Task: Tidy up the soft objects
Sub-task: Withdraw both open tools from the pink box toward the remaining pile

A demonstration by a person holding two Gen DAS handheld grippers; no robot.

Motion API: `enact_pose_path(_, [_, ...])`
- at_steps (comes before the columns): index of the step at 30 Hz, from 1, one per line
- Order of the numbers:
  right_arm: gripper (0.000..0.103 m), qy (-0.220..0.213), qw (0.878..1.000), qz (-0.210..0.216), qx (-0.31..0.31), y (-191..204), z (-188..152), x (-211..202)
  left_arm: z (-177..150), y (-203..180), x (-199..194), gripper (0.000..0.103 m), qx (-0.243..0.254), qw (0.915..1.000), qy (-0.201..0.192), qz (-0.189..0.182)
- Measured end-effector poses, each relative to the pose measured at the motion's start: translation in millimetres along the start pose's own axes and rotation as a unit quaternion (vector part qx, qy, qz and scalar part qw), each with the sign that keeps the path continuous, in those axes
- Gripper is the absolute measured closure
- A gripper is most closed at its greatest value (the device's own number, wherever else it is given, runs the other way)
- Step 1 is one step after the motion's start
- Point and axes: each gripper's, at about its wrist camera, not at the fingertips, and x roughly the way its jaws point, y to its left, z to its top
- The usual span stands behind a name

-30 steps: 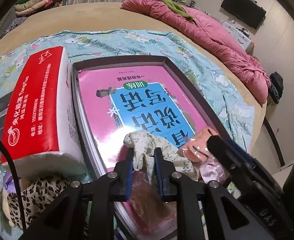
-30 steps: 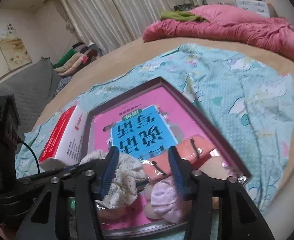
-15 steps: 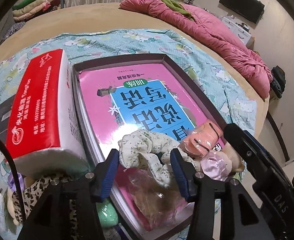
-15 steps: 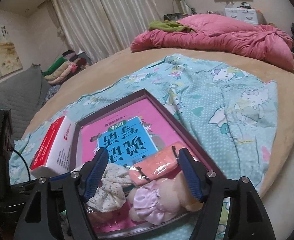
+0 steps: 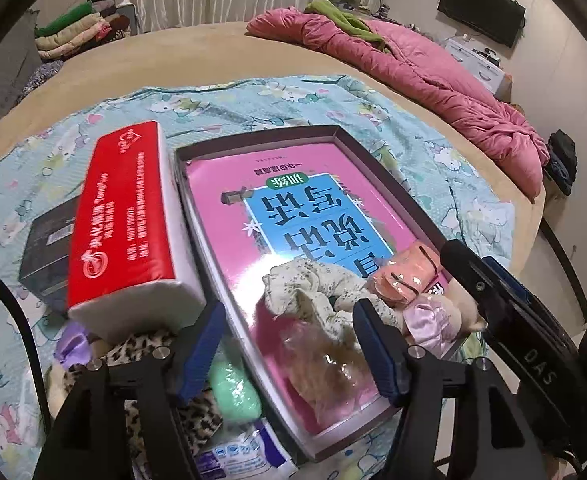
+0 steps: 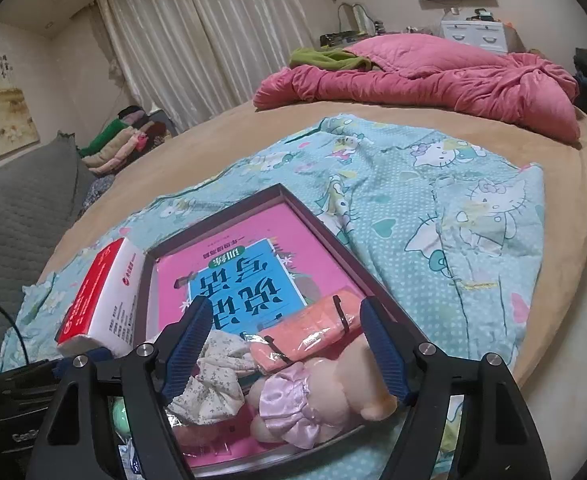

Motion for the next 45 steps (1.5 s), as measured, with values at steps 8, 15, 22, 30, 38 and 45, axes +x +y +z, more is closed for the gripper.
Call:
enact_pose_path(8, [0.024,-0.007,1.0,0.002,-0.011,5,-1,-4,-7,2,-9,0.031,0.002,0.9998,0.001,0.02])
enact_pose_path(15, [0.023,-0.01,1.0,-0.001,-0.019,13,-1,-8,-15,11,-19,0.03,-0.007,0.9996,-0.001,0.026])
enact_pose_path(22, [0.022,-0.011,1.0,-0.006,-0.029,21,0,-16,-17,16,-33,0.029,-0.009,0.9995,-0.008,0.03])
enact_pose_path(30, [0.022,-0.02,0.999,-0.006,-0.036,33,3,-29,-22,29,-50,0.029,-0.013,0.999,-0.016,0.04])
enact_pose_path(38, [0.022,-0.034,0.998,0.007,-0.053,54,8,-44,-23,42,-65,0.029,-0.021,0.9983,-0.024,0.049])
enact_pose_path(45, [0.022,-0.037,0.997,0.024,-0.066,72,10,-53,-23,53,-78,0.029,-0.03,0.9976,-0.031,0.054])
